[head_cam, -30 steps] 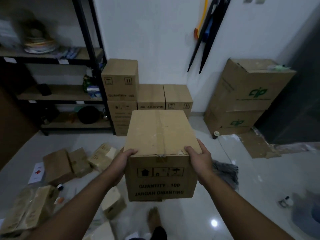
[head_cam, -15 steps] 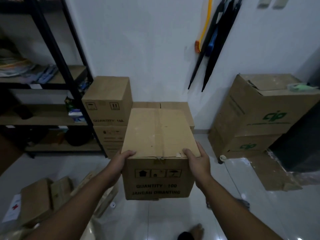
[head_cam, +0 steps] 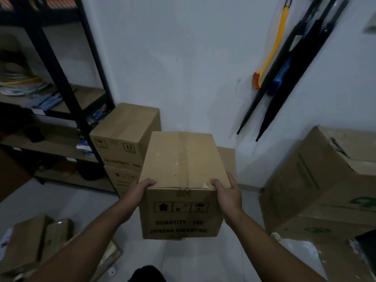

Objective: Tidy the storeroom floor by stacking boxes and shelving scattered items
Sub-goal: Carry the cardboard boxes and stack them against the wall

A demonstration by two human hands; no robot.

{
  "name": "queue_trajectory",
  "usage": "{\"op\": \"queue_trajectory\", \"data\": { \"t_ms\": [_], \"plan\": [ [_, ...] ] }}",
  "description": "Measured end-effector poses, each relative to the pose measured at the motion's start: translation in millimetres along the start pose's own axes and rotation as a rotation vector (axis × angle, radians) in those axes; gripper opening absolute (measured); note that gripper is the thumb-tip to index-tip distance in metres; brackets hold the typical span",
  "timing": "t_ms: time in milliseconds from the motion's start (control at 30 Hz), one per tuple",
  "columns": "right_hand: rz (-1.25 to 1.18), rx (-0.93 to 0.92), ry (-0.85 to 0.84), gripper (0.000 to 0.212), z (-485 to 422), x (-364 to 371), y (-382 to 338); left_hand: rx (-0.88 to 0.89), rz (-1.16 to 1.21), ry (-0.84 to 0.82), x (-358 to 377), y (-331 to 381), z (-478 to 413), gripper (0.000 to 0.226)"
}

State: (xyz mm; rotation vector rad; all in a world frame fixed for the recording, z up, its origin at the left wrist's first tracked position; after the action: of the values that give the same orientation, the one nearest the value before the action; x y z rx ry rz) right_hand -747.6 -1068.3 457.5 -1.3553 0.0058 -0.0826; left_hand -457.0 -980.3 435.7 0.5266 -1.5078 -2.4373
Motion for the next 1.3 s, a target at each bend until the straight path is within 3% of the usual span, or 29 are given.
{"op": "queue_trajectory", "data": {
  "t_ms": [167,300,467,533,633,733,800,900,1133,1300],
  "plan": [
    [0.052,-0.017,-0.01,0.068,-74,36,-7,0.031,-0.049,0.013,2,33,-72,0.033],
    [0.065,-0.023,0.004,0.067,-127,84,-4,0.071,-0.174,-0.002,-17,53,-146,0.035],
    [0.149,-0.017,-0.017,0.064,-179,143,7,0.196,-0.391,-0.079,-46,78,-233,0.087],
    [0.186,0.019,-0.022,0.069,-196,159,12,0.259,-0.537,-0.128,-50,82,-257,0.104],
    [0.252,0.026,-0.088,0.069,-213,175,16,0.37,-0.962,-0.165,-57,79,-283,0.121],
    [0.375,0.03,-0.207,0.076,-232,180,22,0.479,-1.282,-0.039,-65,77,-309,0.12],
    [0.5,0.082,-0.345,0.097,-245,184,30,0.538,-1.451,0.059,-68,78,-324,0.117],
    [0.751,0.123,-0.554,0.12,-257,201,41,0.522,-1.602,0.029,-71,73,-344,0.11],
    [0.925,0.129,-0.652,0.126,-287,223,65,0.42,-1.611,0.022,-70,47,-379,0.106],
    [1.067,0.141,-0.693,0.147,-328,231,58,0.317,-1.597,0.053,-60,53,-405,0.106]
  ]
}}
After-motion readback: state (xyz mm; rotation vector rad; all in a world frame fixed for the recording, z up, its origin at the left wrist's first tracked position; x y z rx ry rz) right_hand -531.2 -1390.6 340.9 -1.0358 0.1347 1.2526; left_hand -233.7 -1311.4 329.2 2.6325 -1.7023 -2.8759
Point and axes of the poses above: each hand's wrist, its own z-axis away from the middle knuckle, its own x-axis out of the palm, y = z × x, the point moved 3 cm from there along -z, towards the middle knuckle, and after that the axes turned 8 degrees about -z, right-handed, at the moved point
